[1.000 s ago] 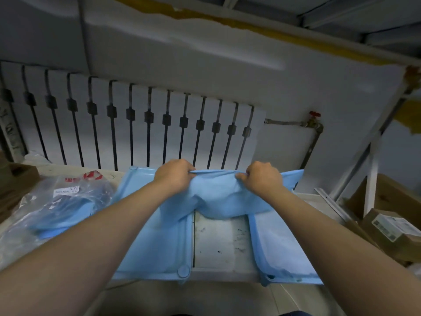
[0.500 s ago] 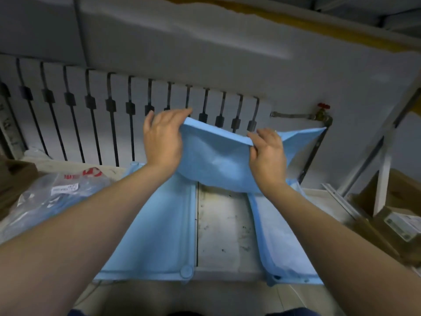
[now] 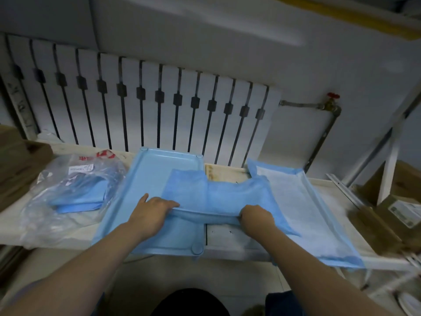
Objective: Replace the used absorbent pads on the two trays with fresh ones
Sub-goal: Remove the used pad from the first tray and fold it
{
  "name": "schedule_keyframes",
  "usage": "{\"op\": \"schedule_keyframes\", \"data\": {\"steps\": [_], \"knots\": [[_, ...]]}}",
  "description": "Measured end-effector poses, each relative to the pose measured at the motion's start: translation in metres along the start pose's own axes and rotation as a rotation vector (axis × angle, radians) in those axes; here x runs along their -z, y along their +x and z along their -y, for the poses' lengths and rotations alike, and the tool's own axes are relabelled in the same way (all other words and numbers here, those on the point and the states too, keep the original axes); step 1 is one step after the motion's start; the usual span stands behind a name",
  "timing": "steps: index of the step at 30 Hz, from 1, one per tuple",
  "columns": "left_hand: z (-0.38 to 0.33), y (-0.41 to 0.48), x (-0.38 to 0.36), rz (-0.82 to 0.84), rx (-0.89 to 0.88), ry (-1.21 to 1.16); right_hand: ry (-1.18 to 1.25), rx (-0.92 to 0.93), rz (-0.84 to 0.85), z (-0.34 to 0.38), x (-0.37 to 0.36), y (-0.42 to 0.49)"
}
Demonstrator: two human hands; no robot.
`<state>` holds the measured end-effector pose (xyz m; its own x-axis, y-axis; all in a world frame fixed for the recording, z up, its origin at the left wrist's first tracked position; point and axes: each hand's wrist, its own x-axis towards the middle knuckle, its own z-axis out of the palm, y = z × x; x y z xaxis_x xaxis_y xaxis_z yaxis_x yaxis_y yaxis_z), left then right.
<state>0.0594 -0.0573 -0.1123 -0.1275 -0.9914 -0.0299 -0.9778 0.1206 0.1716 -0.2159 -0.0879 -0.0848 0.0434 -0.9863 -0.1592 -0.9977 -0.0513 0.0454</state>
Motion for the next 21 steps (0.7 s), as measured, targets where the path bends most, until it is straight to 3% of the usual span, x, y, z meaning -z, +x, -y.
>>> {"op": "schedule_keyframes", "data": {"steps": [4,9,11,13,21], "knots": [[-0.001,-0.004,-0.005,-0.134,-0.059,-0.101,-0.198,0.100,0.027,0.022,-0.006,-0.010],[-0.005,-0.009,-0.001,-0.294,-0.192,-0.200,-0.006,0.416,-0.166,0.073,-0.003,-0.013],[-0.002,-0.008,-0.001,-0.310,-0.193,-0.252,-0.072,0.517,-0.236,0.087,-0.004,-0.012],[0.001,-0.008,-0.001,-0.345,-0.179,-0.295,-0.156,0.522,-0.275,0.090,-0.006,-0.009],[0.020,-0.009,-0.015,-0.453,-0.036,-0.311,-0.193,0.330,-0.165,0.040,-0.015,-0.005]]}}
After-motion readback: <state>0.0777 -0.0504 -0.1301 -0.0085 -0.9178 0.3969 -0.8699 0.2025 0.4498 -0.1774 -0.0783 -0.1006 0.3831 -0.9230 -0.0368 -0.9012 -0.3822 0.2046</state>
